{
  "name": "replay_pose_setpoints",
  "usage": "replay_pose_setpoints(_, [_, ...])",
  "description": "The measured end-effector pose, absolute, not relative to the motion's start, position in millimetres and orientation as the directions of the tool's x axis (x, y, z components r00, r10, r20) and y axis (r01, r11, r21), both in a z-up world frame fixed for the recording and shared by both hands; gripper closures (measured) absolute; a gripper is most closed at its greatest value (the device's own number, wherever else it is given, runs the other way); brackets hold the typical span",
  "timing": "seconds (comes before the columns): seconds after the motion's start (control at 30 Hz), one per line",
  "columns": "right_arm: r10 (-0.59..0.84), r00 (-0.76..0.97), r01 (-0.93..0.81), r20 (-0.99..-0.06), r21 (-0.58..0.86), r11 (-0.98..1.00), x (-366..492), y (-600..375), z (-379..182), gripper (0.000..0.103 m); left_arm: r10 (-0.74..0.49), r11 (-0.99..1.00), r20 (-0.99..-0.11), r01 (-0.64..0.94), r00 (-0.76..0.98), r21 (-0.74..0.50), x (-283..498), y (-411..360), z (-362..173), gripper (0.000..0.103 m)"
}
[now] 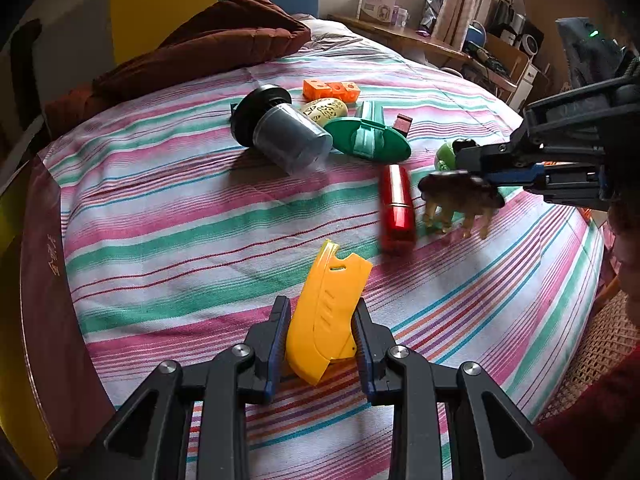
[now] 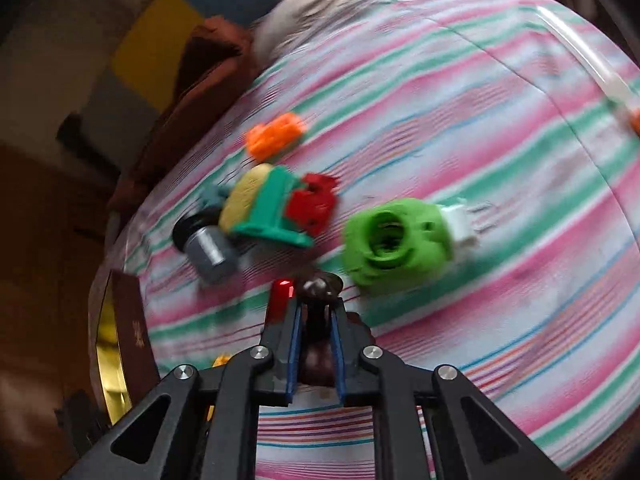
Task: Organize rigid objects
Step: 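Grasp the brown mushroom toy with the right gripper while left holds the yellow piece, then carry the yellow piece into the gold tray and open the left gripper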
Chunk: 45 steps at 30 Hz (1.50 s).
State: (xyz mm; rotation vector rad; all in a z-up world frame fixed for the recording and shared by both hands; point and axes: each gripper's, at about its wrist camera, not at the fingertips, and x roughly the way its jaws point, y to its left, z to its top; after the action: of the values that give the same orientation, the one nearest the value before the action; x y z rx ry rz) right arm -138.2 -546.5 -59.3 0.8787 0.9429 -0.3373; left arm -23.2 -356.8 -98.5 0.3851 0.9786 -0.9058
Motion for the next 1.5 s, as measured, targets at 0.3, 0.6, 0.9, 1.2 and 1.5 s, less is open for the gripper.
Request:
replay_pose_setpoints(0.3, [0.147,0.579,0.613,-0.802,0.547,0.570,-135.8,-557.8,-70.5,0.085,-0.479,0.582,-0.841,0.808,0.251,-0.091,-27.0,-354.4,-96.5,0.073])
replay_pose_setpoints(0.6, [0.173,0.596,0.610,-0.784,0.582,0.538,-124.9,-559.1,-81.1,0.074,-0.476,0.582,-0.844,0.808,0.247,-0.092,-28.9,-351.1,-94.0,0.073])
replay_pose_setpoints(0.9, [0.099,0.563,0.581,-0.820,0.478,0.659,-116.1,-547.4,-71.6,0.087,-0.506,0.588,-0.827,0.799,0.244,-0.125,-32.0,-334.9,-80.7,0.073])
replay_pose_setpoints(1.2, [0.094,0.533,0.581,-0.841,0.445,0.682,-114.9,-543.9,-73.1,0.088,-0.592,0.609,-0.761,0.766,0.265,-0.207,-16.6,-296.2,-32.1,0.073])
replay_pose_setpoints(1.5, [0.027,0.512,0.565,-0.858,0.361,0.743,-110.4,-532.5,-64.8,0.088,-0.450,0.827,-0.779,0.534,0.436,-0.179,72.6,-176.3,-16.5,0.073])
